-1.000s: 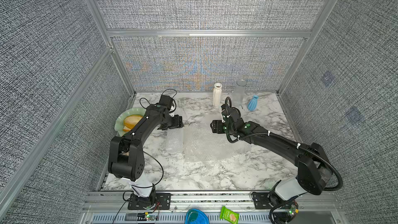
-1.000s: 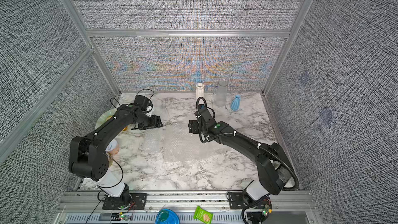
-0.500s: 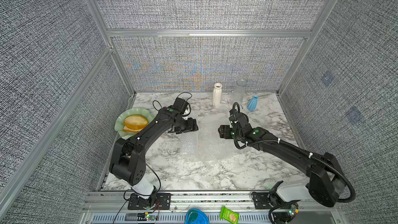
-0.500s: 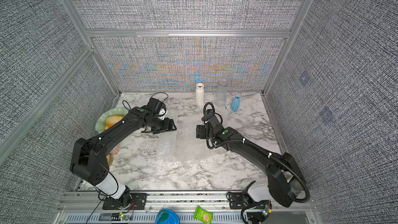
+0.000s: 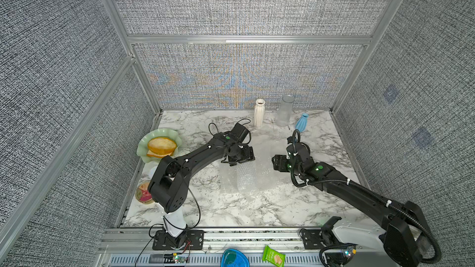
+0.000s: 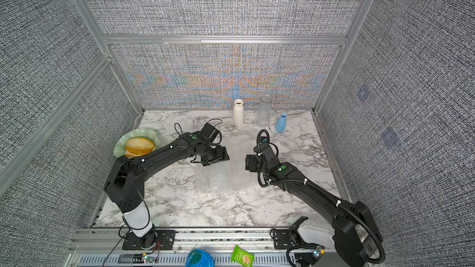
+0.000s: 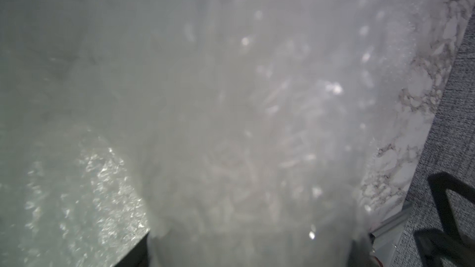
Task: Unwrap the vase from the bubble wrap
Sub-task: Place the bubble wrap at the center of the board.
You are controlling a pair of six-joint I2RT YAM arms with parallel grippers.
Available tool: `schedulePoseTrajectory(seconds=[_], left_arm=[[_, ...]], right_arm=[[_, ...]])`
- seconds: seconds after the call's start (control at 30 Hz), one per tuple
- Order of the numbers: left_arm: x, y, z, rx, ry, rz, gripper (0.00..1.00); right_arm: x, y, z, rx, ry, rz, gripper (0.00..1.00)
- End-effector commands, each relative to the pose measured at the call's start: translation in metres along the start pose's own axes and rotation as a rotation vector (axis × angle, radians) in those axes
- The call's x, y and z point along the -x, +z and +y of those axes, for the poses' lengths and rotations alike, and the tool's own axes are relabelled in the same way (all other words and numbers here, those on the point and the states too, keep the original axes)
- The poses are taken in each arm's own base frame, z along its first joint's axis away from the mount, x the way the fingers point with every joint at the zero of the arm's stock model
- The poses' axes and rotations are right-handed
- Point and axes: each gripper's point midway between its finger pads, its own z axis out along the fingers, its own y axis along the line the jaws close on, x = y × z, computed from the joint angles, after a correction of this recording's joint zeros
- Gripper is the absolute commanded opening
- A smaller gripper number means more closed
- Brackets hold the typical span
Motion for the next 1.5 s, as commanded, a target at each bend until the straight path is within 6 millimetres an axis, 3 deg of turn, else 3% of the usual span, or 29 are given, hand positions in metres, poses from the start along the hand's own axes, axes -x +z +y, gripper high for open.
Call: schedulePoseTrajectory(seconds=[0.0, 0.4, 0.63, 0.83, 0.93, 1.07, 1.27, 1.47], left_arm=[[0.009, 0.001, 0.002, 0.082, -0.023, -0.032, 0.67], [0.019, 0.009, 0.003, 0.429, 0.045, 0.008, 0.67], [0.008, 0.011, 0.008, 0.589, 0.092, 0.038, 0.67], [-0.006, 0.036, 0.013, 0.618, 0.106, 0.074, 0.70], [-0.009, 0.051, 0.009, 0.569, 0.108, 0.088, 0.76], [-0.006, 0.058, -0.013, 0.457, 0.128, 0.082, 0.87], [0.009, 0.029, -0.041, 0.275, 0.125, 0.001, 0.93], [0.013, -0.007, -0.056, -0.049, 0.107, -0.065, 0.92]], right_arm=[[0.005, -0.003, -0.001, 0.011, 0.000, -0.037, 0.79], [-0.003, -0.002, -0.014, -0.017, 0.027, -0.062, 0.79], [-0.004, -0.008, -0.031, -0.058, 0.078, -0.135, 0.79], [-0.002, -0.012, -0.046, -0.120, 0.105, -0.177, 0.79], [-0.001, -0.015, -0.050, -0.134, 0.110, -0.193, 0.79], [0.001, -0.018, -0.047, -0.114, 0.103, -0.201, 0.79], [0.012, -0.035, -0.027, -0.005, 0.080, -0.216, 0.81], [0.015, -0.050, -0.013, 0.035, 0.062, -0.182, 0.81]])
